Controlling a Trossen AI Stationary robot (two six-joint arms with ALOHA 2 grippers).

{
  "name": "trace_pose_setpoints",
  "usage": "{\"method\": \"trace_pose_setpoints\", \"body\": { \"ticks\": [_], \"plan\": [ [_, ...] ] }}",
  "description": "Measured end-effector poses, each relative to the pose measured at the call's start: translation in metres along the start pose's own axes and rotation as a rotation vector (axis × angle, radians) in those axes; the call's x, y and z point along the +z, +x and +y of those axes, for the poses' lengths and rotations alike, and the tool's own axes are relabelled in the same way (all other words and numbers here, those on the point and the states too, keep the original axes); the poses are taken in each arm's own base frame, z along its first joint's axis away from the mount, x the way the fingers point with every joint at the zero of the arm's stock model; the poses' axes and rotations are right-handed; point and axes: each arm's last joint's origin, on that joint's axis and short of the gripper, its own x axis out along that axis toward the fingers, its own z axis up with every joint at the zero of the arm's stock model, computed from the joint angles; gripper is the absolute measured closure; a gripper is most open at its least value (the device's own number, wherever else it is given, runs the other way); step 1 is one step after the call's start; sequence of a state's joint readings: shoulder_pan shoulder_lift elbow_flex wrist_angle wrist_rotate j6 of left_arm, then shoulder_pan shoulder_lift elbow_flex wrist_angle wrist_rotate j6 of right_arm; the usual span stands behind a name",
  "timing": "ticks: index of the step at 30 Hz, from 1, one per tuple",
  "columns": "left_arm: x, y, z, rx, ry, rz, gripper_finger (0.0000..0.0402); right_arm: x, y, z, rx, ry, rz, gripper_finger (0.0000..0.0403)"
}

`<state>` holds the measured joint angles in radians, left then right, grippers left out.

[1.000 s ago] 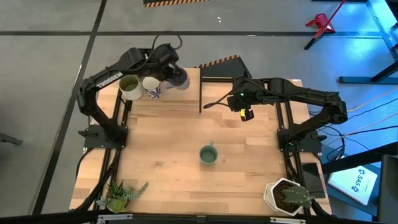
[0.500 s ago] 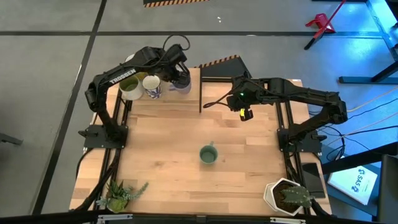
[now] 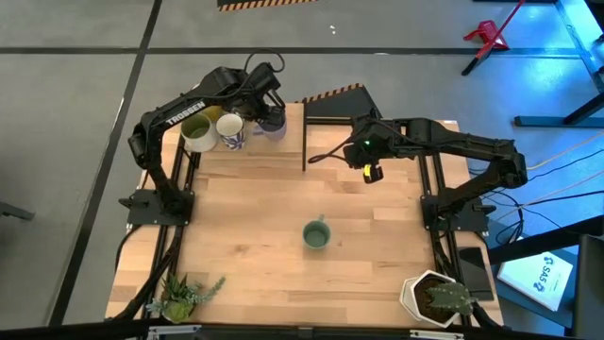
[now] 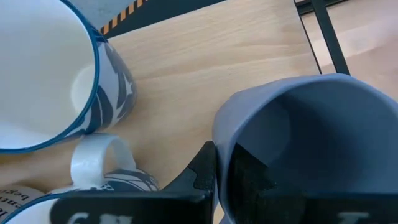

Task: Place coffee mugs
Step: Put the purple cup on the shelf

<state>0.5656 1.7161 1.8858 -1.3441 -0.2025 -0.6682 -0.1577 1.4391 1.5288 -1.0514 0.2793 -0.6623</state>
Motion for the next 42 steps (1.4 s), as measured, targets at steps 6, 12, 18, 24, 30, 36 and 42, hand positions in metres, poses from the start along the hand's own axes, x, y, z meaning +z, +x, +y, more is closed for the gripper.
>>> {"method": "trace_pose_setpoints", "body": {
  "ticks": [6,12,18,24,30,36,42],
  "plan": [
    [-0.001,0.0,0.0,-0.005,0.018,0.012,0.0385,0.001,0.0,-0.001,-0.007,0.003,-0.008,0.024],
    [-0.001,0.001,0.0,-0.004,0.02,0.013,0.0385,0.001,0.0,-0.001,-0.007,0.002,-0.008,0.024],
    [0.0,0.009,-0.004,0.006,0.047,0.031,0.0385,0.001,0.0,-0.001,-0.007,0.002,-0.008,0.024],
    [-0.001,0.011,-0.007,-0.006,0.058,0.04,0.0385,0.001,0.0,-0.001,-0.006,0.002,-0.008,0.024],
    [-0.001,0.012,-0.006,0.005,0.058,0.04,0.0385,0.001,0.0,-0.001,-0.006,0.002,-0.008,0.024],
    [-0.001,0.012,-0.006,0.011,0.065,0.038,0.0367,0.001,0.0,-0.001,-0.006,-0.015,-0.007,0.024],
    [-0.001,0.011,-0.006,0.014,0.093,0.035,0.0366,0.001,0.0,-0.001,-0.006,-0.02,-0.008,0.024]
  ]
}}
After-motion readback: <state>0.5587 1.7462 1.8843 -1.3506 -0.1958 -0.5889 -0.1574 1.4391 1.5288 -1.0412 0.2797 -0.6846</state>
